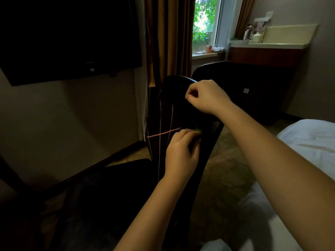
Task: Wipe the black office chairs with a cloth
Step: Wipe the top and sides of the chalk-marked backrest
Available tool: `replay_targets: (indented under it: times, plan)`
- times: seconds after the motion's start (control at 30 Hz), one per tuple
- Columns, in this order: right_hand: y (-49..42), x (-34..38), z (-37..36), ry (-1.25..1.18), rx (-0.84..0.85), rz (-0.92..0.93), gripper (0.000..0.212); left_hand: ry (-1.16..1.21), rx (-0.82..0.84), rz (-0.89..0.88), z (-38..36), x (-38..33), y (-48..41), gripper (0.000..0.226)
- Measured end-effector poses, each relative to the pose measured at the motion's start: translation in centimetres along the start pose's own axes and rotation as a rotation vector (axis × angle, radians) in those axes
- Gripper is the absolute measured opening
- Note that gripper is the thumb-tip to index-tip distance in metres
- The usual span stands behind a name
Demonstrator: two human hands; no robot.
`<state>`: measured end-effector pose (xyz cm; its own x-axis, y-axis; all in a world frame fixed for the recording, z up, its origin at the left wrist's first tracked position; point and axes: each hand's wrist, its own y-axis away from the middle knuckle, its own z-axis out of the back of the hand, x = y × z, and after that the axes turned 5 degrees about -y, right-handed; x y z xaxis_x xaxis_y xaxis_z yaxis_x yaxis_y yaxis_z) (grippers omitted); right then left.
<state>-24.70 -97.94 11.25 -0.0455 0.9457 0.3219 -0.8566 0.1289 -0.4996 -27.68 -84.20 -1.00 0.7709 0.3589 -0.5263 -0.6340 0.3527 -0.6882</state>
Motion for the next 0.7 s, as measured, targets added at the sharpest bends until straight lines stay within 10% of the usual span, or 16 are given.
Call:
replay_targets:
  times: [0.7]
  plan:
    - [0.4, -0.2, 0.2, -0.044, -0.013, 0.004, 0.017, -0.105, 0.109, 0.142, 0.5, 4.5, 6.4, 0.035]
